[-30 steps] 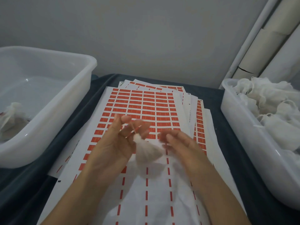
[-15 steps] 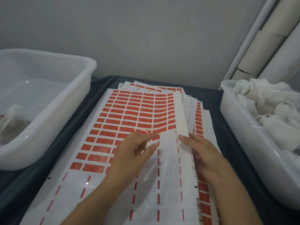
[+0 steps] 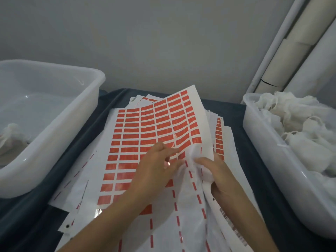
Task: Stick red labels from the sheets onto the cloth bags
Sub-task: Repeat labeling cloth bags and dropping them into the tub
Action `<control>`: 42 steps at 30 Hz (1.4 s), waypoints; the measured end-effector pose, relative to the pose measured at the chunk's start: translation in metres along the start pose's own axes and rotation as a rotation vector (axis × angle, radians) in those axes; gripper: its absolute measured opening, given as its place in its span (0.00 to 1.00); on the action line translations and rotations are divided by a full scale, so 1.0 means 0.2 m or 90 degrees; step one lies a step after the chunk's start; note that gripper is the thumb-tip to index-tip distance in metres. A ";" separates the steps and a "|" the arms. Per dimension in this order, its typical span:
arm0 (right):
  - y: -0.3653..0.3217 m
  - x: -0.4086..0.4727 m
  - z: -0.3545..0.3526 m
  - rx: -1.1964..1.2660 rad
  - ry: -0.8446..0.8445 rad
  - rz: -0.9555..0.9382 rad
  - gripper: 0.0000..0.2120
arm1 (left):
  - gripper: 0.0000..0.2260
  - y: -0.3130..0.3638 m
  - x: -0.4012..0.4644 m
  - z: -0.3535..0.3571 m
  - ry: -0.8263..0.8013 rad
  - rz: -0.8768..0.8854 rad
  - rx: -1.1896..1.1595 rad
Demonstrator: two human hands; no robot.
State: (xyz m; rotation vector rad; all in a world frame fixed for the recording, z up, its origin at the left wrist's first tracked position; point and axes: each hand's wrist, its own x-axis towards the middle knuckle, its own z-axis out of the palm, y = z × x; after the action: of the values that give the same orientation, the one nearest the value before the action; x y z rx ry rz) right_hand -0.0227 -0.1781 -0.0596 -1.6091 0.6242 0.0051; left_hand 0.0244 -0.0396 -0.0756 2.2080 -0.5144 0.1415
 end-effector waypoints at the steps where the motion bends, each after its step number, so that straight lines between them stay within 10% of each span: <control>1: 0.00 -0.01 0.00 0.003 -0.011 -0.014 0.21 | 0.18 0.00 -0.01 0.01 0.001 0.003 -0.011; 11: 0.00 -0.03 0.01 -0.077 -0.006 -0.120 0.40 | 0.15 -0.02 -0.03 -0.02 0.046 0.063 -0.074; 29: -0.01 -0.03 0.02 -0.058 -0.024 -0.147 0.32 | 0.15 0.00 -0.03 -0.11 0.008 0.065 -0.166; 42: 0.00 -0.02 -0.03 -0.078 0.056 -0.122 0.36 | 0.10 0.02 -0.02 -0.15 0.203 0.022 -0.166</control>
State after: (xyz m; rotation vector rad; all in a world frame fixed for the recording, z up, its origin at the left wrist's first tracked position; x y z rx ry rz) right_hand -0.0279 -0.1819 -0.0573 -1.7905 0.5436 -0.1716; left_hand 0.0211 -0.0183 -0.0547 1.8772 -0.3693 0.4142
